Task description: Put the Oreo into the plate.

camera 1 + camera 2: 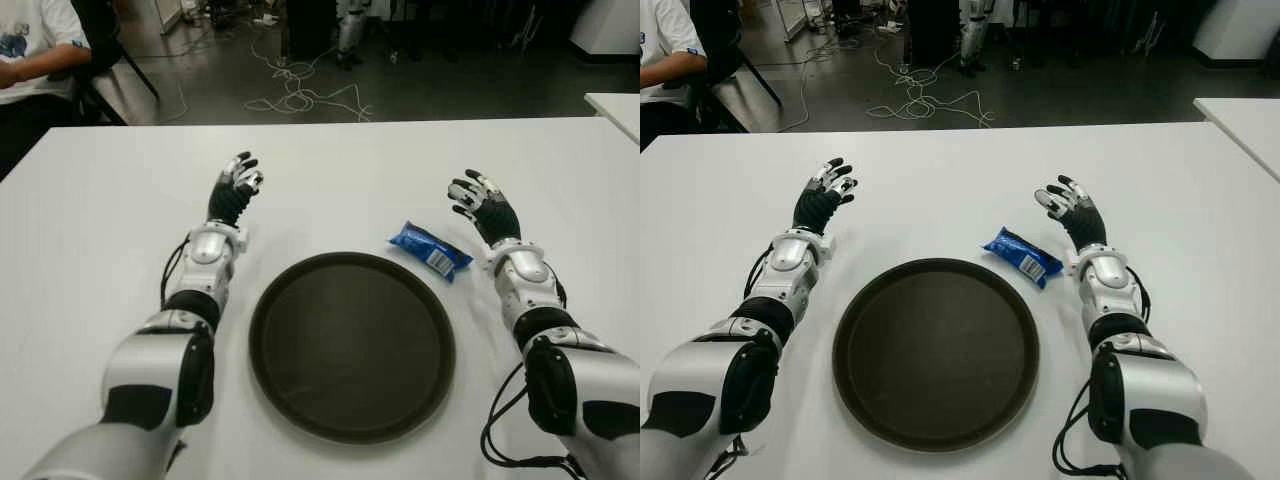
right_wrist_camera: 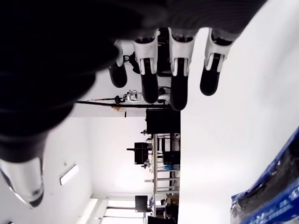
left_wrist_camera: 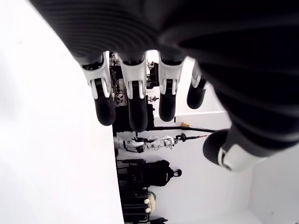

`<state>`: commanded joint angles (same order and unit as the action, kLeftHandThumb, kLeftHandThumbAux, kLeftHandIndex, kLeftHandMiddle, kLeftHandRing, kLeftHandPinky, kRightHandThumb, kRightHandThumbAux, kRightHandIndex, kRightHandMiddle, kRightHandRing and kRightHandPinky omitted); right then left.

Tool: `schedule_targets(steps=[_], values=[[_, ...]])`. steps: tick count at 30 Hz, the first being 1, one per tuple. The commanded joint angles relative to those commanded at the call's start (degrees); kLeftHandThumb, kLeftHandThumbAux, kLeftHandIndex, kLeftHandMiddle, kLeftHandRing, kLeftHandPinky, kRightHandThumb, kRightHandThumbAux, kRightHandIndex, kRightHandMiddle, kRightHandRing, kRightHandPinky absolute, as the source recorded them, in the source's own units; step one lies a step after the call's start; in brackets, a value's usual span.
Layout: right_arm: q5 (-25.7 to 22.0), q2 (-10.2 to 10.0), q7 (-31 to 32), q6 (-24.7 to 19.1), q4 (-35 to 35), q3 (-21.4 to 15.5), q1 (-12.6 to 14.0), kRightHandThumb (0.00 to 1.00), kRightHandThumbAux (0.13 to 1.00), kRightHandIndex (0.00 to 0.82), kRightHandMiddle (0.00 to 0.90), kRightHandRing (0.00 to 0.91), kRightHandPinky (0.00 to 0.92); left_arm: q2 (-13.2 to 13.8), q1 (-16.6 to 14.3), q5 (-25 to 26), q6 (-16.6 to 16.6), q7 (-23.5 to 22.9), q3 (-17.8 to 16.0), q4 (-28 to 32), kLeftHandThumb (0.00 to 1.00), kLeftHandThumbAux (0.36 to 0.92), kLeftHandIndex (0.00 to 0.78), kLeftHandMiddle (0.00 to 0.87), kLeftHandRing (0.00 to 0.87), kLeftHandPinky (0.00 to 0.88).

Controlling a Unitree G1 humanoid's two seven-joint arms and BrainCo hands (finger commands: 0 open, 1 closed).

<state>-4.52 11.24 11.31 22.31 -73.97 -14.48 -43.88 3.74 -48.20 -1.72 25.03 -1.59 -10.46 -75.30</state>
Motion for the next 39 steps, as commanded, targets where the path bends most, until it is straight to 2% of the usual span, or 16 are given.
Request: schedule_targets(steps=[22,39], values=[[0.3,0.1,-1.6,-0.7,0.0,1.1,-0.1,0.017,0.62,0.144,0.252,0.265,0.296,0.0,0.0,1.5,0.0,-3.6,-1.6,0.1,0.102,0.587,0.044,0.145,0.153,0.18],[0.2,0.1,-1.4,-0.9,0.0,1.1,-0.2,0.006,0.62,0.141,0.247,0.275,0.313,0.3,0.0,0.9,-0.5,-4.8,-1.5,0.1,0.111,0.645,0.039,0.135,0.166,0.232]])
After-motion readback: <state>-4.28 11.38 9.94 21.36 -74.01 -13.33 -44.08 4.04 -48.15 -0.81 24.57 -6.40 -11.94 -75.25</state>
